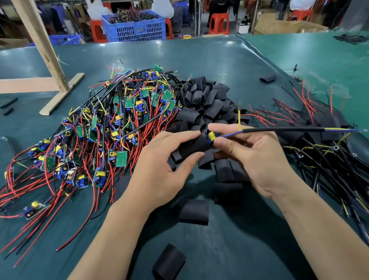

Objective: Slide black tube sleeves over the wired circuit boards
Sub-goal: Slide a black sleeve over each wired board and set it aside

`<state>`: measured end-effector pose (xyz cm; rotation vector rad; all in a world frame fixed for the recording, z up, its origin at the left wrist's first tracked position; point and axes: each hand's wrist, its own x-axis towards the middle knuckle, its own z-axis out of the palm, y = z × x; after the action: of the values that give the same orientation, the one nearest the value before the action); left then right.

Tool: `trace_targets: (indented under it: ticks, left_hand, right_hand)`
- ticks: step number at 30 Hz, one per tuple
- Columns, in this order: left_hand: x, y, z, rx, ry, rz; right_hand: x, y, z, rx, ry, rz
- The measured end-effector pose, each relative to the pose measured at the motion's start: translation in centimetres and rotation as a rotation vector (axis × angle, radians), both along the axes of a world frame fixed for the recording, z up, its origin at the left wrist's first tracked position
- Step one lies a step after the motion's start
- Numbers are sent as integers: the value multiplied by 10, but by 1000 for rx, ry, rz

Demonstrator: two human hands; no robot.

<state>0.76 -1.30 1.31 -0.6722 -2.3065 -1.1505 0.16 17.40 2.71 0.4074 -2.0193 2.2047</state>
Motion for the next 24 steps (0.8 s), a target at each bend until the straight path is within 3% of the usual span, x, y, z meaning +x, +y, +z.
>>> trace_targets:
  ticks: [12,24]
  left_hand:
    - [0,0,-2,21,-42,-3]
    - [-1,0,-3,7,-23,13]
  right_hand:
    - [-1,2,0,15,21,-46]
    - [3,-2,0,52,-85,-2]
